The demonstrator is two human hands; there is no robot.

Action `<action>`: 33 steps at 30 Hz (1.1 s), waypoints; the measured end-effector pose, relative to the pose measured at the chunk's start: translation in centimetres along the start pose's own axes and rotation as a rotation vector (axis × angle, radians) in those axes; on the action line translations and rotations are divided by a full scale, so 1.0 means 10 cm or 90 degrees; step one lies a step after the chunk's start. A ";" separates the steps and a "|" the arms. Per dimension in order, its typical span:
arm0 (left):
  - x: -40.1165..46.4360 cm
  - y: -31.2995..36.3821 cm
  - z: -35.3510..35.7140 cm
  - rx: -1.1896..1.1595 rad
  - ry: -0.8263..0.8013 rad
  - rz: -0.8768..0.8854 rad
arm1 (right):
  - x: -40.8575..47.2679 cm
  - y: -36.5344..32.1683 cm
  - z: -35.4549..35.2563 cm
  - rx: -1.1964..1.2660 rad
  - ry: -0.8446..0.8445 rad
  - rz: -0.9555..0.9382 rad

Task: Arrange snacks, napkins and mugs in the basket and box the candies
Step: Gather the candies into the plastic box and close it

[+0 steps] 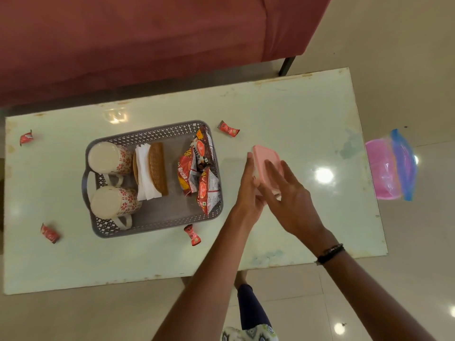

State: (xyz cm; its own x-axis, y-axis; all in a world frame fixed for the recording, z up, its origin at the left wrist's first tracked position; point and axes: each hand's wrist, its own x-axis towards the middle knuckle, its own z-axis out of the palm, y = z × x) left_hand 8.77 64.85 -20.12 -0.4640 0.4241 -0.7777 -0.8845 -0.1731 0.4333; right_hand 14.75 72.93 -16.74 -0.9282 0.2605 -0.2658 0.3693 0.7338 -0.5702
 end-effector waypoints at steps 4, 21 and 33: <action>0.01 -0.05 0.01 -0.002 -0.002 0.014 | -0.09 0.03 0.05 -0.107 -0.004 -0.056; 0.01 0.06 0.03 0.076 -0.081 -0.027 | -0.24 0.34 -0.04 -0.052 0.114 -0.019; 0.23 -0.10 -0.05 0.167 0.141 -0.020 | -0.10 0.42 0.00 0.059 0.210 0.100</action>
State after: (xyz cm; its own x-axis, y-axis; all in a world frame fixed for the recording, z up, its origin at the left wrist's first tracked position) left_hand 8.60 65.52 -22.55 -0.4620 0.2168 -0.8600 -0.8689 0.0834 0.4879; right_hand 17.21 75.78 -18.93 -0.8199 0.5638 -0.0998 0.4964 0.6131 -0.6146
